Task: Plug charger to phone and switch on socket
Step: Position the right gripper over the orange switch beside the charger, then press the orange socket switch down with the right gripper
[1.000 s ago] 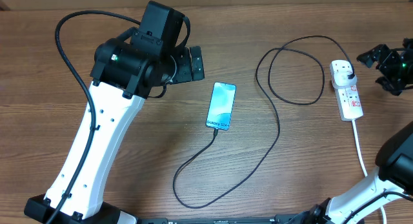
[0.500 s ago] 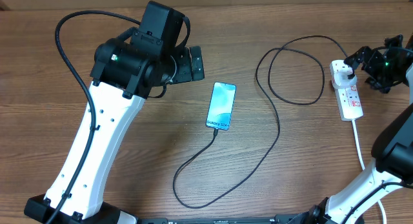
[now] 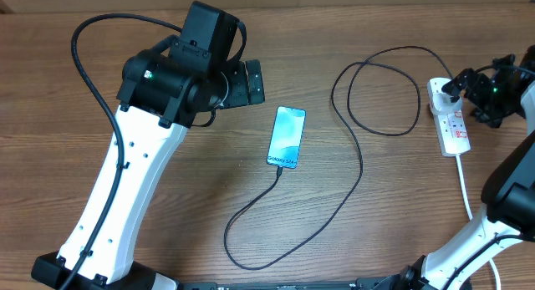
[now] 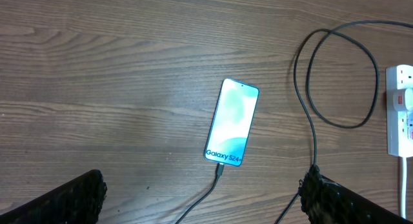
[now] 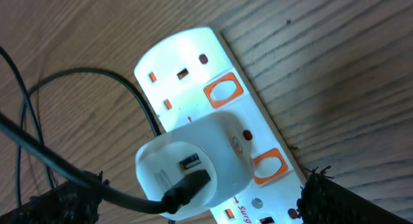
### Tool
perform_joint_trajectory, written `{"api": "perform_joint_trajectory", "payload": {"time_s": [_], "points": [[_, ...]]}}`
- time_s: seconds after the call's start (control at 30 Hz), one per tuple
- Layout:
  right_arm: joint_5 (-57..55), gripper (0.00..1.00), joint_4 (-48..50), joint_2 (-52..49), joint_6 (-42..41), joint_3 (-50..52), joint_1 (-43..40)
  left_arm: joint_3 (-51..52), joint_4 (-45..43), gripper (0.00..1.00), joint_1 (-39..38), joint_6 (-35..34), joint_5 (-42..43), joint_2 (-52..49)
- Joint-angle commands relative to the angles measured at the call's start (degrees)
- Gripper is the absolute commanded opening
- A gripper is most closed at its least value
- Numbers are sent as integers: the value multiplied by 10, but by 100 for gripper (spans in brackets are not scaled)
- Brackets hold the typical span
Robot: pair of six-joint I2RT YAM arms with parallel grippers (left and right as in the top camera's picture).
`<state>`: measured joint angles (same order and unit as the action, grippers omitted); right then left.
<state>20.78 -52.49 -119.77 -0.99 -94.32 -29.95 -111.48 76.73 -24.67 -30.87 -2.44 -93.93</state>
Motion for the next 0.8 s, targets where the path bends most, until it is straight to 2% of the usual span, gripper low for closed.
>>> {"api": "perform_joint_trajectory", "payload": {"time_s": [0.0, 0.77], "points": [[12, 100, 8, 0, 6, 4, 4, -4, -1, 99, 4, 13, -10, -5], [24, 100, 55, 0, 10, 50, 26, -4, -1, 100, 3, 13, -10, -5]]}}
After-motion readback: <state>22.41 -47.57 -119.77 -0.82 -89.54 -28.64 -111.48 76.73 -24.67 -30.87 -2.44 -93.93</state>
